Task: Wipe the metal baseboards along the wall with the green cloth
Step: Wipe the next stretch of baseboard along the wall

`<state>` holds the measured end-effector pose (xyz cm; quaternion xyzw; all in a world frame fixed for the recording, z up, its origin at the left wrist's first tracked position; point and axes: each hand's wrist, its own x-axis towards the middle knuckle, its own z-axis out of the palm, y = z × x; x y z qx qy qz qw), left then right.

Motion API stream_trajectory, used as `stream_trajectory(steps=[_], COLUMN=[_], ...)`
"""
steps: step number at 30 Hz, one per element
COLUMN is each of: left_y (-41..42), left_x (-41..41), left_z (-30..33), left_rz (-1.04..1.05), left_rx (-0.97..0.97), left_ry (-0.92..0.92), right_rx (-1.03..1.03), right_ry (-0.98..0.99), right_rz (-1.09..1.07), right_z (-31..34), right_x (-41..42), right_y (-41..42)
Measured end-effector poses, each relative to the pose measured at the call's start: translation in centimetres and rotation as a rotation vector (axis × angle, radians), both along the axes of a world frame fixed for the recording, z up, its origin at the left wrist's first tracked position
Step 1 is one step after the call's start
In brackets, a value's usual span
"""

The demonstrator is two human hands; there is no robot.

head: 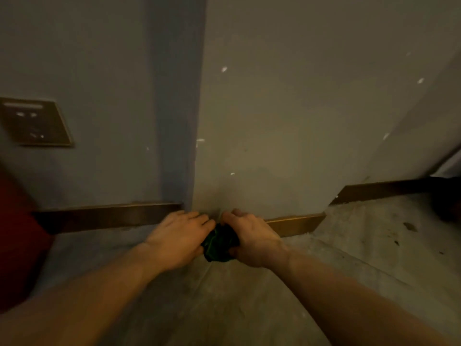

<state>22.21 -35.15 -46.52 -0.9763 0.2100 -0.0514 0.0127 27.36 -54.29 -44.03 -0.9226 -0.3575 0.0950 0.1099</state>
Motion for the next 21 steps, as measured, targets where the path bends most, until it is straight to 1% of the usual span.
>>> stream_trajectory(steps=[3,6,8,10,14,18,21], left_y=[-2.1,-4.7,-7.2,-9.9,-14.6,-17.9,-19.6], left_x=[0.9,1.5,1.9,2.0,1.5,0.6,-0.1], left_z=[4.1,6.7,7.6,7.5,4.3,-1.2,-5.2], left_rz=[-0.029,0.002,0.058,0.126,0.242,0.329,0.429], left_rx=[0.097,0.123,0.095,0.015,-0.123,-0.203,-0.319], left_ry=[0.004,0.005,0.031,0.059,0.072,0.045,0.057], right_rx=[0.008,-0.008,-0.015,-0.011,0.054,0.134,0.169], right_ry=[0.008,0.002,-0.02,-0.039,-0.012,0.041,0.088], right_rz=[0.045,0.085,0.097,0.106,0.099,0.074,0.069], right_z=[3.1,5.4,6.5,6.8,4.4,-1.2,-5.7], right_x=[1.1,2.1,3.0,3.8,4.5,3.6,2.2], right_y=[-1.9,-4.0,-6.2,-8.7,-13.4,-16.7,-17.8])
